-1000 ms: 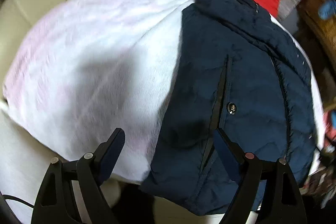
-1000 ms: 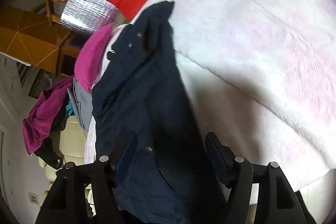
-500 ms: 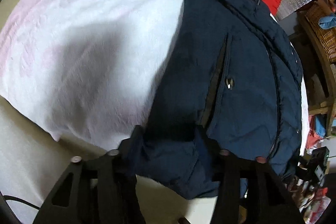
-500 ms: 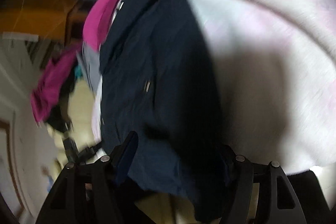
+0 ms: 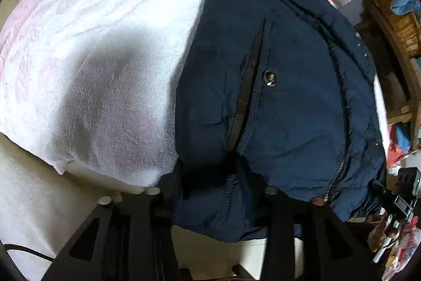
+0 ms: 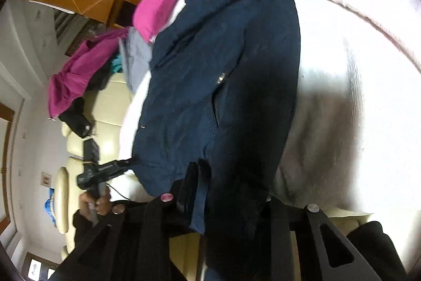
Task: Fold large clothes
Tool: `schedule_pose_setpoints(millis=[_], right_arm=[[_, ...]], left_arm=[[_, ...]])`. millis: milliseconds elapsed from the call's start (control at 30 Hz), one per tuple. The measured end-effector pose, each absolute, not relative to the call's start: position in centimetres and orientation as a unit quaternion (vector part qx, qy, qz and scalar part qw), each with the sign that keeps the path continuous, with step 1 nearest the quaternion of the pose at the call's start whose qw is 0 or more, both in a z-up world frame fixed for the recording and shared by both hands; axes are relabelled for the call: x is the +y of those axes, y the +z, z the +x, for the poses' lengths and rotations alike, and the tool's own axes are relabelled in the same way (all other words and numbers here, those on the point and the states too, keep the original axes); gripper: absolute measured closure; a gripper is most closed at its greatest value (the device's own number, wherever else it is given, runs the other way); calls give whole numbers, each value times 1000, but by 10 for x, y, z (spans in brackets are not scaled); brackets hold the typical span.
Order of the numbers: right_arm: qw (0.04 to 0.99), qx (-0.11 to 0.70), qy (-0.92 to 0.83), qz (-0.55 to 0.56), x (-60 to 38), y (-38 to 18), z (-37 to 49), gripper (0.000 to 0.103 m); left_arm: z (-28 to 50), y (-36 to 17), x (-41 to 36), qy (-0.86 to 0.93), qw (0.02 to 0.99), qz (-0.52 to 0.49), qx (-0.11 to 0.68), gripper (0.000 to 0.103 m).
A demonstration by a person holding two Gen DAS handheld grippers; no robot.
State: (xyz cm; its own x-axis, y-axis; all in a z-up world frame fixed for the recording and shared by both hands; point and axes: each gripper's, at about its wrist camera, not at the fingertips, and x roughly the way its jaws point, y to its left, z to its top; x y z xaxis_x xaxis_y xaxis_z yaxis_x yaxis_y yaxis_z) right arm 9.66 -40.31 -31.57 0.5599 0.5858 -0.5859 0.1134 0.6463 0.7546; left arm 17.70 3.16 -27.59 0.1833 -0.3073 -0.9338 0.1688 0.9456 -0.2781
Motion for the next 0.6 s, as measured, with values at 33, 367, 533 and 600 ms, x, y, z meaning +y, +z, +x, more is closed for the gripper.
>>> schedule_pose_setpoints(millis=[33,367,533,600], right_arm=[[784,460,138,394,-402,-323,100,65],[827,429,140,334,-383,-301,92,83],[869,340,155,324,-390,-257,84,89],[878,312,153,328,-398,-245,85,91]], left_arm=[[176,-281,28,-154,761,-48,628,32],[168,-264,9,-204,774,-44,598,86],[178,-228,18,-255,781,-110,559,90],[183,-211,20,-271,786,-134,539,91]])
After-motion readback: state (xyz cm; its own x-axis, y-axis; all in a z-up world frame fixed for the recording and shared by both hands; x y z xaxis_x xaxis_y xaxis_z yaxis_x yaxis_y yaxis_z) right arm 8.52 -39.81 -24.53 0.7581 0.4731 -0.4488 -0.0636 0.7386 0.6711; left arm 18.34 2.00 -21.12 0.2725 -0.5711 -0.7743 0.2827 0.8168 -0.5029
